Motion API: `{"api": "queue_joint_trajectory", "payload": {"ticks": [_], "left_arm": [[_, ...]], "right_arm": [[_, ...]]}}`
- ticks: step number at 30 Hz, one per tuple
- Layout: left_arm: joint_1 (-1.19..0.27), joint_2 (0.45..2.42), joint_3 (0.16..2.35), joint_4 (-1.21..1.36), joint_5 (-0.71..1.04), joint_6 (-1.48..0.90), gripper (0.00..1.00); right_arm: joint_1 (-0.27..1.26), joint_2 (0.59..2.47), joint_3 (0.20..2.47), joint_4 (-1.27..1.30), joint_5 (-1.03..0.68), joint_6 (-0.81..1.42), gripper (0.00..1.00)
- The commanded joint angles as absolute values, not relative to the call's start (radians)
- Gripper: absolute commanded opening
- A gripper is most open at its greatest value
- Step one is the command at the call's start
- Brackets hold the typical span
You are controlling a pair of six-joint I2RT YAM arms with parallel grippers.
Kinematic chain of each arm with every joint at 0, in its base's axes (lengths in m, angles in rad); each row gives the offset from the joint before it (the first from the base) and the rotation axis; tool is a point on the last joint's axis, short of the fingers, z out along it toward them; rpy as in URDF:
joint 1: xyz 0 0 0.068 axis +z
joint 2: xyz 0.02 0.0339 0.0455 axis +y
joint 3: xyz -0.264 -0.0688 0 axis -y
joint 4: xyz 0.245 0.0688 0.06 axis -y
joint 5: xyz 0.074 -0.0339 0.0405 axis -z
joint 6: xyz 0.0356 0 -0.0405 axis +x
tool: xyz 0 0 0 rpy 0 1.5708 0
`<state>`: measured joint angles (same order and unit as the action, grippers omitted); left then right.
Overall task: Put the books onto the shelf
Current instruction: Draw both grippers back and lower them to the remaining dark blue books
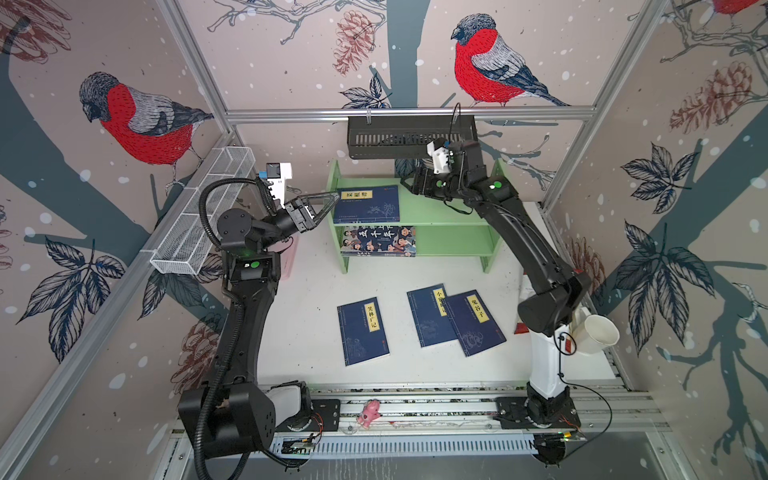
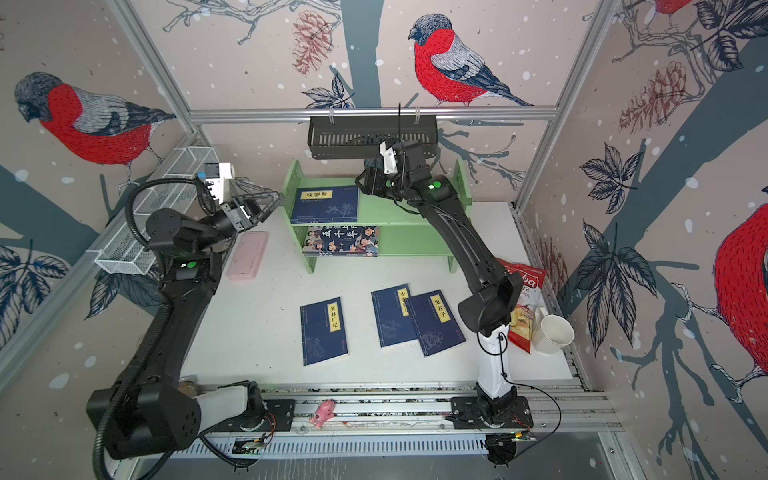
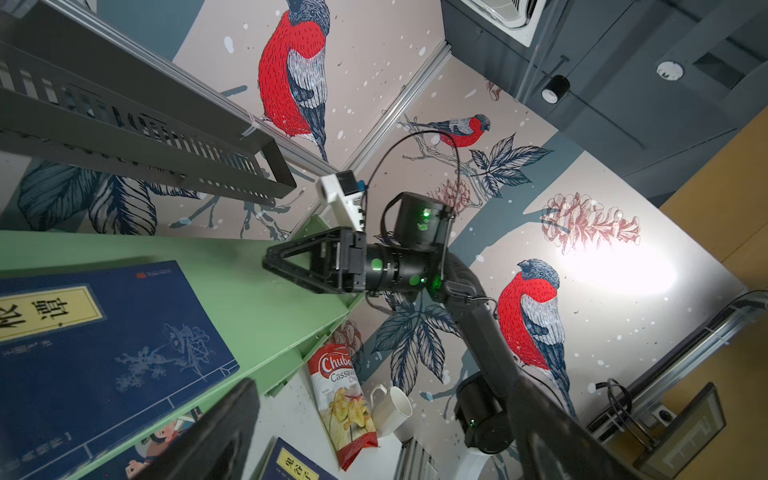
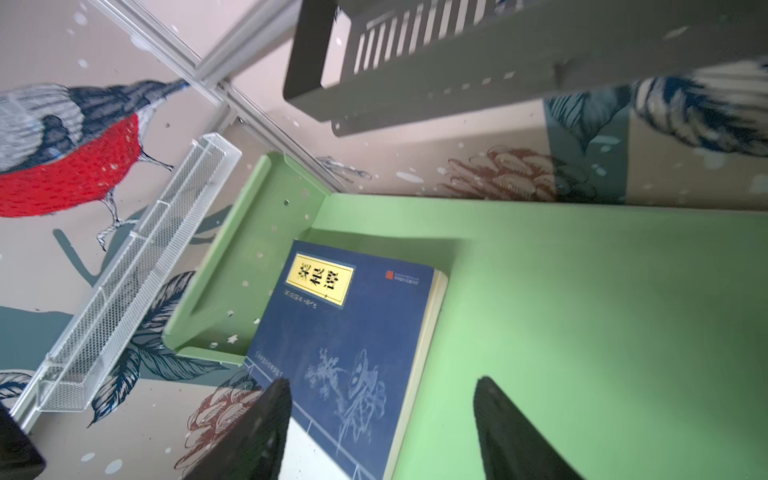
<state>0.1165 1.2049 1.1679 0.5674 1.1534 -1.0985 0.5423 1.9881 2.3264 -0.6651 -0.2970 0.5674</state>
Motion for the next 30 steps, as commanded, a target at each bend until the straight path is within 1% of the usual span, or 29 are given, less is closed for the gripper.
{"api": "queue_joint_trajectory", "payload": {"ticks": [1, 3, 5, 7, 9, 14, 16, 17, 20, 23, 26, 28, 30], "left_arm": [[0.121, 1.17, 1.25, 0.063, 1.08, -0.756, 0.94], [0.121, 1.147, 1.307, -0.251, 0.93, -0.584, 0.95], [0.125, 1.12, 1.31, -0.411, 0.842, -0.493, 0.96], [0.127, 1.086, 1.282, -0.521, 0.786, -0.452, 0.96], [0.129, 1.039, 1.212, -0.584, 0.737, -0.465, 0.96], [0.129, 0.995, 1.003, -0.613, 0.752, -0.535, 0.96], [0.129, 0.998, 0.91, -0.62, 0.755, -0.55, 0.96], [0.13, 0.996, 0.868, -0.616, 0.741, -0.564, 0.96], [0.129, 0.986, 0.766, -0.567, 0.685, -0.568, 0.96], [0.126, 1.001, 0.697, -0.53, 0.628, -0.554, 0.96], [0.126, 1.038, 0.651, -0.522, 0.54, -0.523, 0.96], [0.121, 1.035, 0.612, -0.471, 0.522, -0.508, 0.96], [0.09, 1.064, 0.607, -0.452, 0.475, -0.46, 0.96]], "right_arm": [[0.558, 1.898, 2.244, -0.638, -0.22, 0.537, 0.71], [0.595, 1.818, 2.17, -0.648, -0.173, 0.514, 0.71], [0.662, 1.73, 2.088, -0.661, -0.088, 0.487, 0.71], [0.749, 1.627, 1.965, -0.657, 0.009, 0.476, 0.71], [0.863, 1.495, 1.776, -0.611, 0.092, 0.495, 0.72], [1.11, 1.186, 1.304, -0.447, 0.265, 0.66, 0.7], [1.193, 1.106, 1.158, -0.391, 0.3, 0.718, 0.7], [1.224, 1.08, 1.089, -0.364, 0.291, 0.749, 0.7], [1.275, 1.074, 0.952, -0.313, 0.264, 0.816, 0.71], [1.272, 1.106, 0.848, -0.21, 0.189, 0.861, 0.73], [1.232, 1.163, 0.793, -0.127, 0.11, 0.894, 0.74], [1.194, 1.204, 0.771, -0.067, 0.046, 0.904, 0.74], [1.148, 1.271, 0.77, -0.027, -0.029, 0.903, 0.74]]}}
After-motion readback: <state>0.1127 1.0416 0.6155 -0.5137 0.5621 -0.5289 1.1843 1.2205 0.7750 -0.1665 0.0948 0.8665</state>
